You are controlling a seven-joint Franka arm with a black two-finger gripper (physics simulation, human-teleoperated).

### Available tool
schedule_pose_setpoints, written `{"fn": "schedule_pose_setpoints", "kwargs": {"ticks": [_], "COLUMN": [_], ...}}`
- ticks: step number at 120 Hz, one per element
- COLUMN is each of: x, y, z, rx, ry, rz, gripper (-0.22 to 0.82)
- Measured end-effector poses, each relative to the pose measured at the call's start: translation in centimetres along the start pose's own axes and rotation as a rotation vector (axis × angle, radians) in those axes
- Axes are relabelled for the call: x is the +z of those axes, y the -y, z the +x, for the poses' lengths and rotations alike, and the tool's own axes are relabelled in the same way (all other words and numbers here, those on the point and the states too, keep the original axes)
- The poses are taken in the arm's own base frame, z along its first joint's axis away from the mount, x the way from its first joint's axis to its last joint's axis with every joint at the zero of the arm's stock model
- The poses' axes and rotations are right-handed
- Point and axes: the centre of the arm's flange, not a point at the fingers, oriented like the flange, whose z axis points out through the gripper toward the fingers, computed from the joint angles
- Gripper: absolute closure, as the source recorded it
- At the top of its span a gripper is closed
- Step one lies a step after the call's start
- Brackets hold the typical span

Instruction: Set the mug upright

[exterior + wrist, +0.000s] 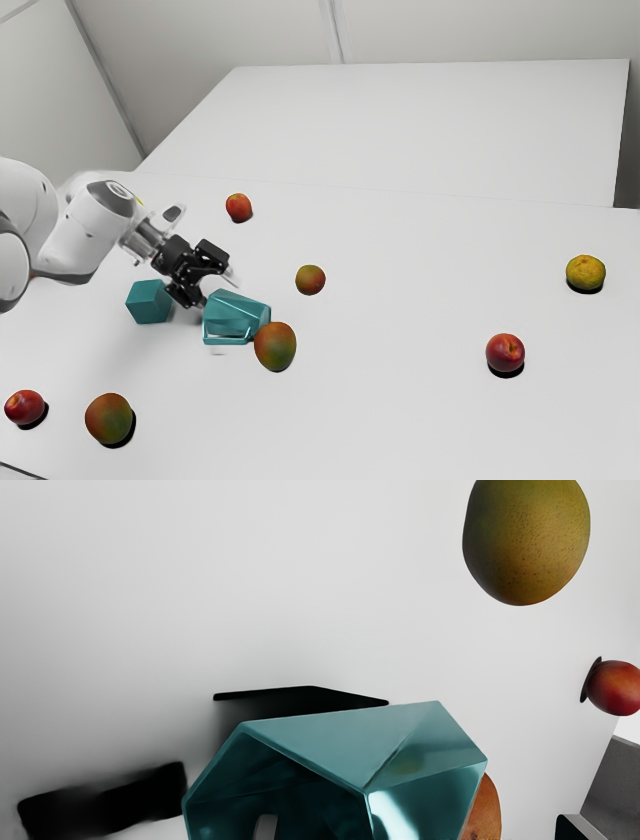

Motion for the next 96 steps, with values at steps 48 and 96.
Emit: {"fn": "schedule_pose_setpoints", "kwargs": {"ticks": [48, 96], "x": [0.61, 0.58], "y": [-0.38, -0.36], "z": [-0.27, -0.45], "rx": [0.042, 0.060], "ry": [0.021, 0.018], "rz": [-0.054, -0.063], "gripper": [0.29, 0.71]}}
